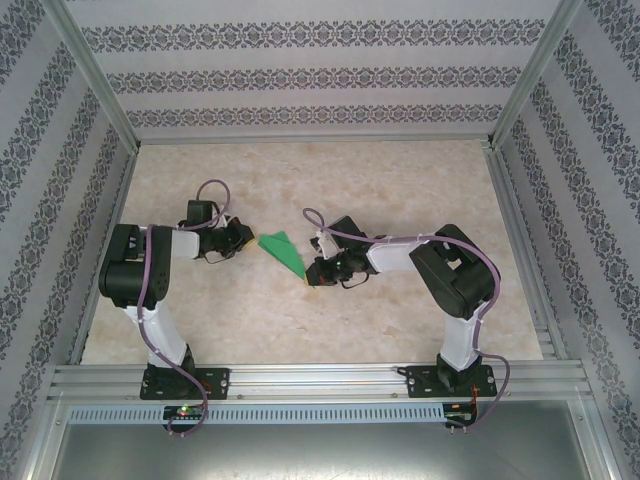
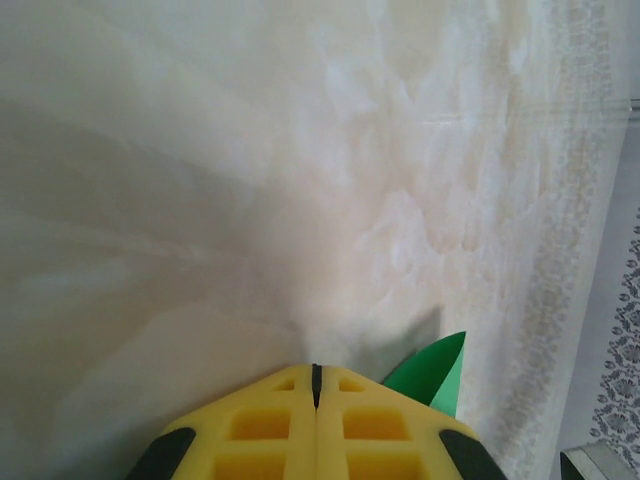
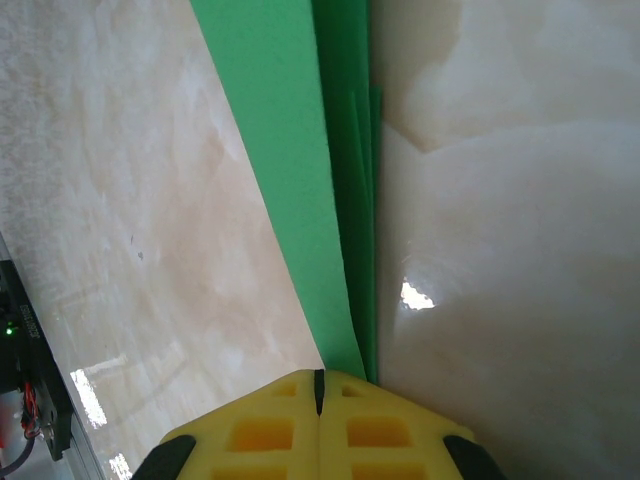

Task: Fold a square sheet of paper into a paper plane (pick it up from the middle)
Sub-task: Fold the wing for the fifth time at the center of the table.

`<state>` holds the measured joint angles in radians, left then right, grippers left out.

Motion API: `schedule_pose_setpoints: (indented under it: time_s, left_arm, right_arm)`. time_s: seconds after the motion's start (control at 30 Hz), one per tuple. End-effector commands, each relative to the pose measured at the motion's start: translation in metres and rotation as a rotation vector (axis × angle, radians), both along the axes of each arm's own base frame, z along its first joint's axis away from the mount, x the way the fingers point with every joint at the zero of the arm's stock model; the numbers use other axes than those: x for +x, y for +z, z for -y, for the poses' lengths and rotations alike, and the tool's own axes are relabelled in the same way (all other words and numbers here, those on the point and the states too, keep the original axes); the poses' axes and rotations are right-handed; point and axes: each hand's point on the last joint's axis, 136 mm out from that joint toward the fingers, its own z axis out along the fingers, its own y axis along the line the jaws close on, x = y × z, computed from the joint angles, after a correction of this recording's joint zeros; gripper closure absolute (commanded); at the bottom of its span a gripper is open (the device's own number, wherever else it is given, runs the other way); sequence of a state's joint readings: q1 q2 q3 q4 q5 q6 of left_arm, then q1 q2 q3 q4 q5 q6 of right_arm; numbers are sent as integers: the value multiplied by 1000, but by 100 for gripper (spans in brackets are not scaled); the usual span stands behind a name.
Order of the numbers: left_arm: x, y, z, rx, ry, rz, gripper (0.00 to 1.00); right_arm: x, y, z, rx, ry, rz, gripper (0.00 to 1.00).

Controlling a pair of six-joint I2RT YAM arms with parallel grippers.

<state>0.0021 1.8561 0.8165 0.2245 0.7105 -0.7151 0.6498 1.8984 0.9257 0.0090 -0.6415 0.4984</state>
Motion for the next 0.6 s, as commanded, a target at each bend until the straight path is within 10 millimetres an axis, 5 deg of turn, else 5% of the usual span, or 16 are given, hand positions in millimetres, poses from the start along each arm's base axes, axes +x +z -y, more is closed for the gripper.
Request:
schedule_pose_setpoints:
  time_s: [0.0,0.3,0.57]
  left_arm:
    - [-4,-19,-35,138,95,-69,97]
    - [-12,47,-21,118,74,69,77]
    - [-36,82,38,84,-64,149,69]
  right_arm:
    - [-61,-71,67,-325,-28,-248,100]
    - [-46,-51,48,-246,-30,-194,100]
    - [-21,-17,15,-113,-44,-101,97]
